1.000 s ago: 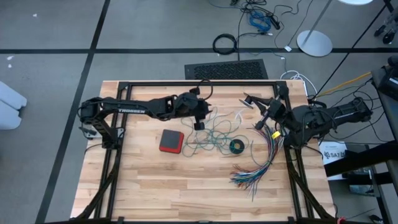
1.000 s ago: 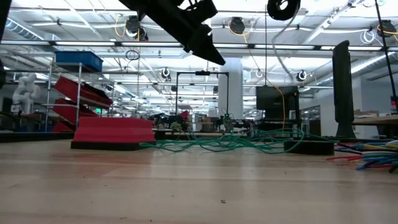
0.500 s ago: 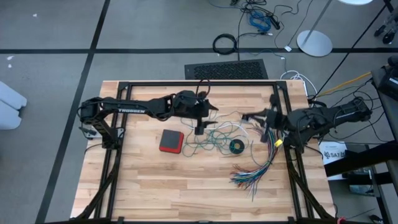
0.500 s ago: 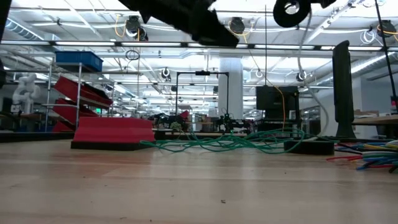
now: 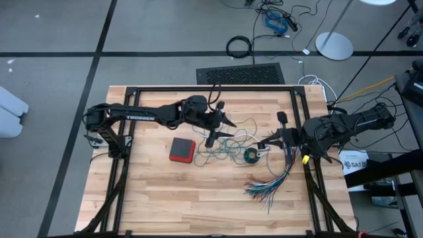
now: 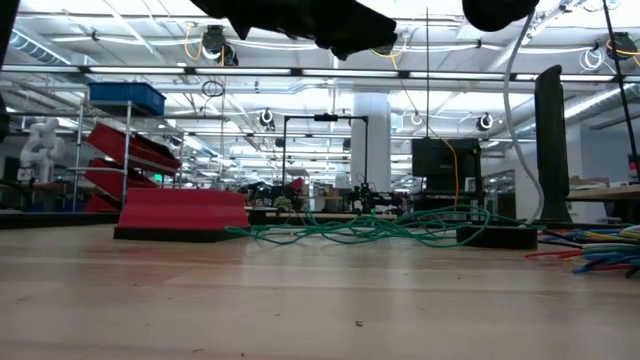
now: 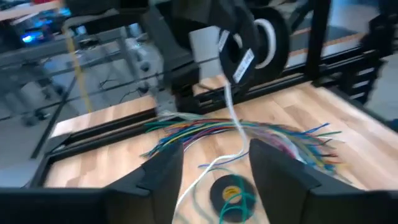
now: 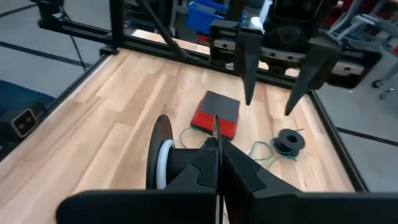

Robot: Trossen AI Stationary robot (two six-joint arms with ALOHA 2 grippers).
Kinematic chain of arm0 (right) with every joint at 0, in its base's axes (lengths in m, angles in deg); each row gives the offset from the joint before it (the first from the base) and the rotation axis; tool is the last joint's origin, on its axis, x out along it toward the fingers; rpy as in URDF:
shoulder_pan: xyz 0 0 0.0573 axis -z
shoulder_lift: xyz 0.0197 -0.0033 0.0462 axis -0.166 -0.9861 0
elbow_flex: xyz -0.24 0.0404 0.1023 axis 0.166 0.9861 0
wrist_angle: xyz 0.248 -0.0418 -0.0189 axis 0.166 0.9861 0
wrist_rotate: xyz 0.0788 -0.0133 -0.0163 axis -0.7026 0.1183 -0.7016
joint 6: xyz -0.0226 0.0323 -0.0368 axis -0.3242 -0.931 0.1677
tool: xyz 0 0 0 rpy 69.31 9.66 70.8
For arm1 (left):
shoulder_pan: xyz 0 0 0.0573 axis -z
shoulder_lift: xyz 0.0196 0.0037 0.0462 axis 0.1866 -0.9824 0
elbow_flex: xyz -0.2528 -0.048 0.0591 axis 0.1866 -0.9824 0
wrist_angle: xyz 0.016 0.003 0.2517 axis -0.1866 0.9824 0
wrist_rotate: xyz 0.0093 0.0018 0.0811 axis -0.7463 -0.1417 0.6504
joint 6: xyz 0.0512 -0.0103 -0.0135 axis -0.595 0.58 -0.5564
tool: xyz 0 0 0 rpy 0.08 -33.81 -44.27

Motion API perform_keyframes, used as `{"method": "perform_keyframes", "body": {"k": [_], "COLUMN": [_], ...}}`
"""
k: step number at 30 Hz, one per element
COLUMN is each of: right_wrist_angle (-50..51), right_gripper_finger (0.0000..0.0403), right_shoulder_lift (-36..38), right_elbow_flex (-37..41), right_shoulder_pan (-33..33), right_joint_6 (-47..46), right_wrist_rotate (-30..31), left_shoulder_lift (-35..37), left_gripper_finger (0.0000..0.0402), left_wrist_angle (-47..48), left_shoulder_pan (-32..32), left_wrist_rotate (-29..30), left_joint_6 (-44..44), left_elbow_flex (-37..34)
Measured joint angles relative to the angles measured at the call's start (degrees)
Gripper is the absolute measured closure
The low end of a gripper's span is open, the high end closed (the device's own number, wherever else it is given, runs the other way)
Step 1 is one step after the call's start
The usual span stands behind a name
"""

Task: Coiling cords
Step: Coil the white wire cable on the spool

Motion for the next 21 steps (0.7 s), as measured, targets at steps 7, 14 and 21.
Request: {"method": "perform_keyframes", "body": {"k": [7,14,21], "right_wrist_angle": [-1.0,-1.0,-1.0], "right_gripper_finger": [0.0403,0.0403,0.0403], "right_shoulder_lift": [-1.1,-1.7,-1.7], "right_elbow_flex": [0.0,0.0,0.0], "right_shoulder_pan": [0.0,0.0,0.0], "right_joint_6": [0.6,-0.8,-1.3], "right_wrist_rotate": [-1.4,-1.4,-1.4], "left_shoulder_lift": [-2.4,-3.1,-3.0], "left_gripper_finger": [0.0277,0.0307,0.0313], "left_wrist_angle": [-1.3,-4.3,-5.8], "left_shoulder_pan": [1.9,2.2,2.1], "left_wrist_rotate": [-3.1,-2.8,3.5], "left_joint_6": [-1.8,-1.6,-4.0], "left_elbow_flex": [0.0,0.0,0.0]}}
